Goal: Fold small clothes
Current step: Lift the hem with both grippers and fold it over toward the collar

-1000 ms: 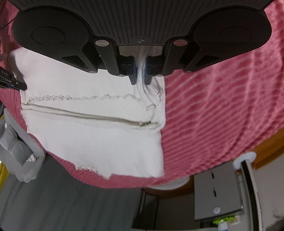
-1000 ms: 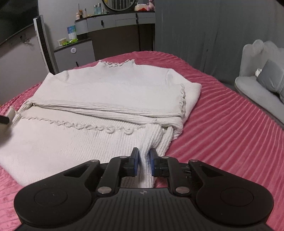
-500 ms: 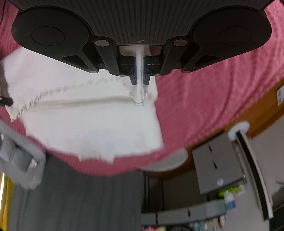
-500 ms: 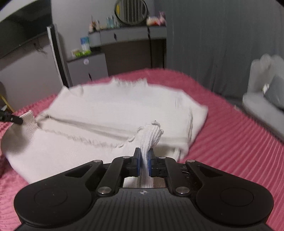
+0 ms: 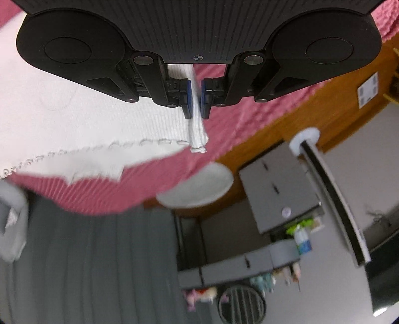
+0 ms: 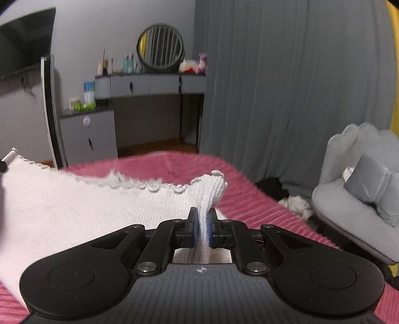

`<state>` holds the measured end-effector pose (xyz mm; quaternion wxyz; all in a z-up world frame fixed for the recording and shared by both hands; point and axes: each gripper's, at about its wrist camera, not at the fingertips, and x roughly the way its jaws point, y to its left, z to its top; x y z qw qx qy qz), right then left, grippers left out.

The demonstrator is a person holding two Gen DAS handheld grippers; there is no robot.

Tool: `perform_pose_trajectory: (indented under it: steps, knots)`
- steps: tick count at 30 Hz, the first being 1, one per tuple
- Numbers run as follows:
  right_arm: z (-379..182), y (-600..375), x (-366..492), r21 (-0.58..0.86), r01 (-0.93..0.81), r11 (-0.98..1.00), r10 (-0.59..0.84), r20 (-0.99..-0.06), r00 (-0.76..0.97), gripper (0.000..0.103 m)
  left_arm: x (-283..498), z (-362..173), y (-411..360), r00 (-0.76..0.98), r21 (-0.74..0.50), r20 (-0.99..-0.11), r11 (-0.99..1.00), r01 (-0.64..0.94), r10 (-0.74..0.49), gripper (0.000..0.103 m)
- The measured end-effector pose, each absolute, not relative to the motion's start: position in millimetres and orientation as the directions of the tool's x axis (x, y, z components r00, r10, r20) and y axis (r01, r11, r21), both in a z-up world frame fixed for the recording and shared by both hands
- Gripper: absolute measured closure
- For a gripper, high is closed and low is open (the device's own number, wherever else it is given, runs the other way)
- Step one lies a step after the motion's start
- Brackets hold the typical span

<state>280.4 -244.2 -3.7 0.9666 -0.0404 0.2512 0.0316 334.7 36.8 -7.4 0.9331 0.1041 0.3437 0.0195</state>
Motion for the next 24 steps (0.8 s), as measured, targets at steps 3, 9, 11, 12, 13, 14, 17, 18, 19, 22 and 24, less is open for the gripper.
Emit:
perform_pose_trajectory:
  steps: [3, 9, 11, 12, 13, 14, 17, 18, 19, 22, 24]
  knots:
    - [-31, -241, 296, -0.082, -0.108, 0.991, 0.044, -0.56, 0.827, 0.096, 347, -40, 32, 0.719, 0.22, -0.685, 0.974, 0.053, 0.116, 0.094]
    - [-55, -248, 308, -0.045, -0.146, 0.988, 0.086, -0.629, 0.773, 0.079, 354, -55, 49, 0.681, 0.121, -0.732, 0.988, 0.094, 0.025, 0.077]
    - [-56, -254, 312, -0.002, -0.149, 0.989, 0.113, -0.638, 0.761, 0.079, 357, -55, 62, 0.672, 0.034, -0.74, 0.998, 0.06, -0.015, 0.076]
    - [-56, -256, 315, 0.024, -0.146, 0.989, 0.127, -0.647, 0.752, 0.079, 359, -57, 67, 0.667, 0.0, -0.745, 0.999, 0.049, -0.033, 0.077]
    - [-55, -257, 317, 0.047, -0.141, 0.989, 0.138, -0.652, 0.746, 0.079, 361, -58, 70, 0.663, -0.013, -0.748, 0.999, 0.04, -0.036, 0.079]
    - [-55, -257, 318, 0.064, -0.137, 0.988, 0.145, -0.654, 0.743, 0.079, 360, -58, 70, 0.664, -0.008, -0.747, 0.999, 0.044, -0.035, 0.082]
    - [-56, -259, 317, 0.08, -0.144, 0.986, 0.161, -0.652, 0.74, 0.096, 355, -55, 64, 0.673, 0.031, -0.74, 0.997, 0.073, -0.027, 0.093]
    - [-55, -258, 316, 0.078, -0.144, 0.987, 0.16, -0.647, 0.745, 0.096, 352, -52, 61, 0.68, 0.041, -0.733, 0.996, 0.073, -0.02, 0.093]
    - [-52, -257, 313, 0.062, -0.145, 0.987, 0.151, -0.637, 0.756, 0.096, 349, -48, 59, 0.693, 0.045, -0.721, 0.996, 0.073, -0.018, 0.094]
    - [-39, -251, 305, 0.004, -0.165, 0.986, 0.136, -0.582, 0.801, 0.096, 347, -29, 53, 0.728, 0.058, -0.685, 0.995, 0.082, -0.02, 0.094]
    - [-28, -247, 303, -0.038, -0.162, 0.986, 0.116, -0.539, 0.834, 0.096, 351, -12, 49, 0.759, 0.079, -0.651, 0.993, 0.084, -0.013, 0.094]
